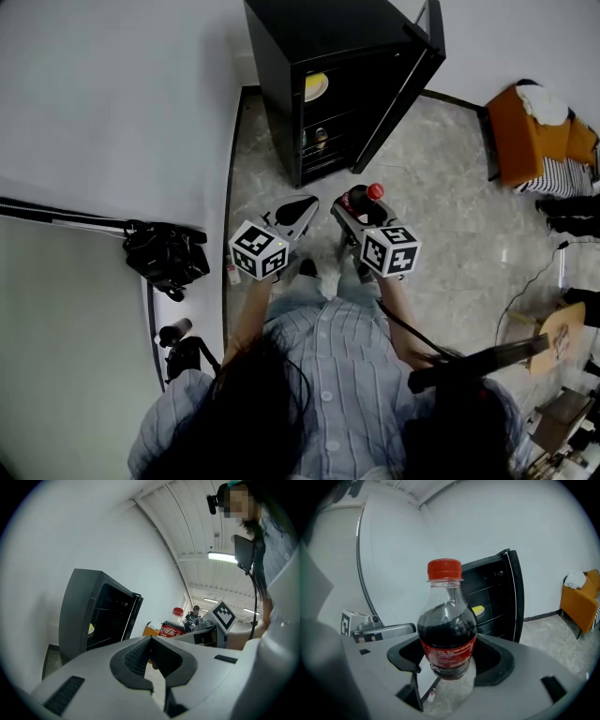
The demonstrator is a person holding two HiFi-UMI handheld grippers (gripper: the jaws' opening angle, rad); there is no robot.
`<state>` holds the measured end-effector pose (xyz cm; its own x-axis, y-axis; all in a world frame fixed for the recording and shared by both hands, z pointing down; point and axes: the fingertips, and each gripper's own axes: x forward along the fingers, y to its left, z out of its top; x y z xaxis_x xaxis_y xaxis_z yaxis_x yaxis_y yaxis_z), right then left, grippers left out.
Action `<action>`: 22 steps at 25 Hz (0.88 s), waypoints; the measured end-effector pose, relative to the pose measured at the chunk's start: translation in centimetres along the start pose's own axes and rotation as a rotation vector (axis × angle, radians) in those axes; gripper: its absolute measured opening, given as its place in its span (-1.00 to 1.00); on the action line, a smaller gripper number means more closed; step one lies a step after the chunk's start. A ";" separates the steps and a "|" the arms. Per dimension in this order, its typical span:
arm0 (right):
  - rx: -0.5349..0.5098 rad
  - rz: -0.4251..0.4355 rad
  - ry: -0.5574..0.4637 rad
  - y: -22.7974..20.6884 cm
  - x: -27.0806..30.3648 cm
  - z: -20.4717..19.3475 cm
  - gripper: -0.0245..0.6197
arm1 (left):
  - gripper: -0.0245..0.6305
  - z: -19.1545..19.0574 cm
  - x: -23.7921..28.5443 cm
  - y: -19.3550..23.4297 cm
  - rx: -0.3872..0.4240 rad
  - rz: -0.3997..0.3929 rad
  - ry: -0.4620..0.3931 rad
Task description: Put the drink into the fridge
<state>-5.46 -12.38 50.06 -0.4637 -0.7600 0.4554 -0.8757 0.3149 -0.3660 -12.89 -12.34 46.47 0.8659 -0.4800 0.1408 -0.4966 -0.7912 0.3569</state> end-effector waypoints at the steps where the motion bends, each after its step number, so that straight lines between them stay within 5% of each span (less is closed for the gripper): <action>1: 0.005 0.002 0.001 -0.1 0.1 -0.1 0.00 | -0.90 -0.1 0.0 0.1 -0.001 0.002 0.004; 22: -0.042 0.079 0.066 -8.8 5.5 4.0 0.00 | -0.90 1.4 9.6 3.6 -0.022 0.080 0.023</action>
<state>0.22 -21.61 52.59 -0.5381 -0.6934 0.4791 -0.8403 0.3973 -0.3689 -6.45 -20.37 47.79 0.8247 -0.5323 0.1910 -0.5631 -0.7418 0.3642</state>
